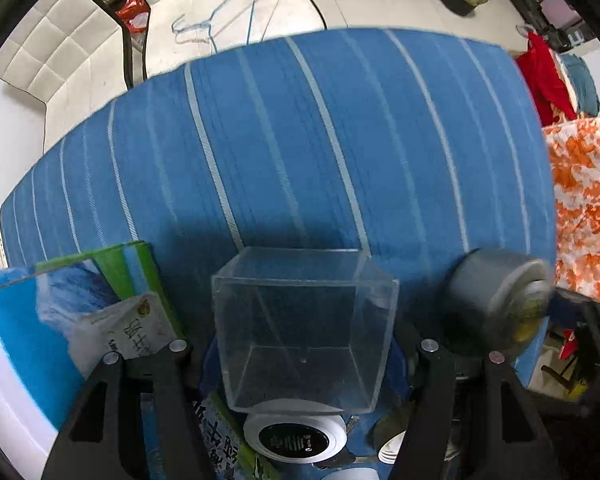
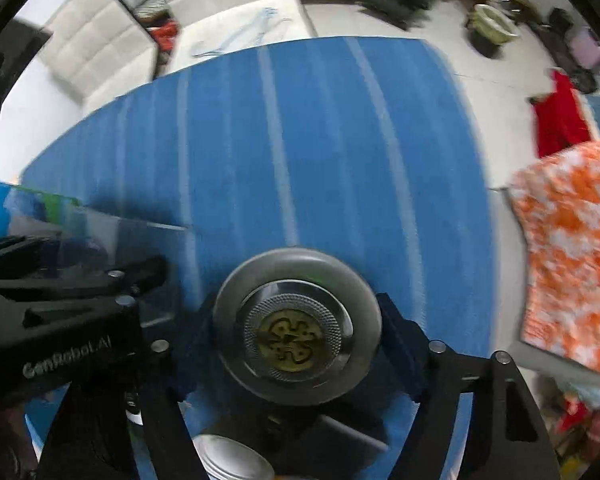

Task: Organize rigid objects
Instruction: 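Grasp the clear plastic cube box with the left tool while the right tool grasps the silver puck speaker, then carry the cube box with the left tool while the right tool carries the speaker into the blue box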

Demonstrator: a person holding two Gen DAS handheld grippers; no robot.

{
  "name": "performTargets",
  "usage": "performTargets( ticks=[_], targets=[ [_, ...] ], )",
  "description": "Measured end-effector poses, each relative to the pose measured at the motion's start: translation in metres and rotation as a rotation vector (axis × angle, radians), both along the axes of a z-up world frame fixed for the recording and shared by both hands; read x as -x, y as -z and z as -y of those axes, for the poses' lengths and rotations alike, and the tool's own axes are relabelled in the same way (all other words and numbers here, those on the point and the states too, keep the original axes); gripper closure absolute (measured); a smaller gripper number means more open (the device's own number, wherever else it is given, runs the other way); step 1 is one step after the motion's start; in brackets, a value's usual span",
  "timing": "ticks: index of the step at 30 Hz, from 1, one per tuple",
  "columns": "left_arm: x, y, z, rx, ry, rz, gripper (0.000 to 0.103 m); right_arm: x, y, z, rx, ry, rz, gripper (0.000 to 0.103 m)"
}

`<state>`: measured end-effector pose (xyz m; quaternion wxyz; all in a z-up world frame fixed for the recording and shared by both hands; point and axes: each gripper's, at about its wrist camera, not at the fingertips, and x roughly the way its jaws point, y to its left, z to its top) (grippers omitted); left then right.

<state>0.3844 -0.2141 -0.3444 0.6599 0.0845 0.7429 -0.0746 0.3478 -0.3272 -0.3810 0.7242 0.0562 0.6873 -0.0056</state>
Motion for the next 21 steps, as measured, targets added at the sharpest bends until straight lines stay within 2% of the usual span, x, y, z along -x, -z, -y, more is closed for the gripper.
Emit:
performTargets(
  ticks=[2,3,7,11,12,16,18,21],
  targets=[
    [-0.001,0.008,0.003,-0.022,0.012,-0.011,0.04,0.002,-0.001,0.008,0.078,0.019,-0.022,0.029],
    [-0.002,0.013,0.004,-0.034,0.016,-0.015,0.04,0.003,0.0,0.013,0.084,0.023,-0.023,0.029],
    [-0.008,0.023,0.004,-0.03,0.008,-0.003,0.041,-0.001,0.009,0.027,-0.007,0.085,-0.058,0.027],
    [-0.01,0.026,0.005,-0.025,0.011,0.023,0.04,-0.013,0.026,0.029,-0.011,0.113,-0.094,0.025],
    [-0.011,0.026,0.005,-0.019,0.011,0.027,0.04,-0.016,0.025,0.026,0.018,0.11,-0.082,0.027],
    [-0.006,0.023,0.002,-0.015,0.002,0.028,0.041,-0.019,0.03,0.023,0.062,0.14,-0.112,0.03],
    [-0.003,0.018,0.001,-0.033,0.008,0.051,0.041,-0.019,0.027,0.022,0.074,0.141,-0.114,0.03],
    [0.003,0.002,0.001,-0.009,-0.002,0.09,0.041,-0.013,0.021,0.021,0.094,0.132,-0.099,0.03]
  ],
)
